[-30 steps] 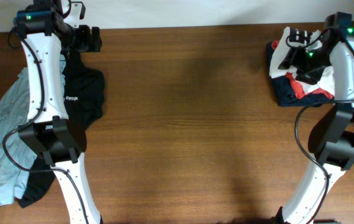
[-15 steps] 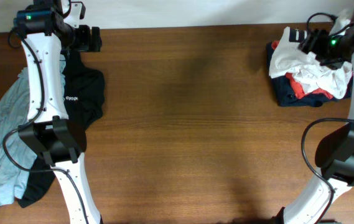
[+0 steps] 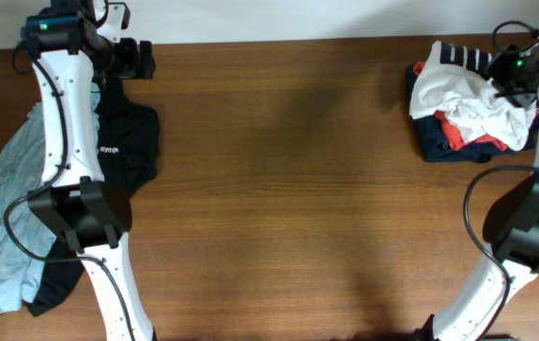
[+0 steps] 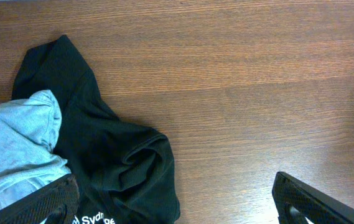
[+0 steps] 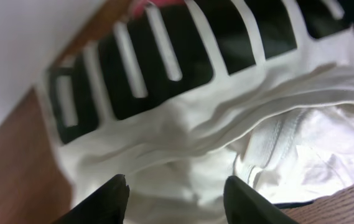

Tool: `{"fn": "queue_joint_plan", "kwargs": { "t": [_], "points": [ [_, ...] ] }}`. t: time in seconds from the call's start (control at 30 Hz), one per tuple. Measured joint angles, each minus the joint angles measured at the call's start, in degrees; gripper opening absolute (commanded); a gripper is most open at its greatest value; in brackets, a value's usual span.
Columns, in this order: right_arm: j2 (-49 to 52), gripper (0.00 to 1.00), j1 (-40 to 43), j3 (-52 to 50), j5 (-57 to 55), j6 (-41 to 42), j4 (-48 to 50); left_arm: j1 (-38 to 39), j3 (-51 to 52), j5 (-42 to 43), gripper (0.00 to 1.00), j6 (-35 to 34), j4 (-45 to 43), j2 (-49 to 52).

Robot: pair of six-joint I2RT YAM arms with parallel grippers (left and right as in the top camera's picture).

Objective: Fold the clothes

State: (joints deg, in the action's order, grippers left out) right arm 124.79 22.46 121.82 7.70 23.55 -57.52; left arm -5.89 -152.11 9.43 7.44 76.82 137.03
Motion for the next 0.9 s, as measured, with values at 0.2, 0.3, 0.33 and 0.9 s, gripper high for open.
{"fn": "queue_joint_plan", "kwargs": {
  "t": [0.2,0.3,0.33,0.9],
  "points": [
    [3.65,0.52,0.02,0.00,-0.85,1.31,1.31,0.00,0.00,0.02,0.99,-0.02,-0.02,0.00],
    [4.31,0.52,0.02,0.00,-0.90,1.70,2.56,0.00,0.00,0.02,0.99,-0.02,-0.02,0.00],
    [4.42,0.52,0.02,0.00,-0.92,1.77,2.99,0.00,0.00,0.00,0.99,-0.02,-0.02,0.00],
    [4.50,0.52,0.07,0.00,1.22,1.99,4.66,0.00,0.00,0.00,0.99,-0.02,-0.02,0.00]
  ]
}}
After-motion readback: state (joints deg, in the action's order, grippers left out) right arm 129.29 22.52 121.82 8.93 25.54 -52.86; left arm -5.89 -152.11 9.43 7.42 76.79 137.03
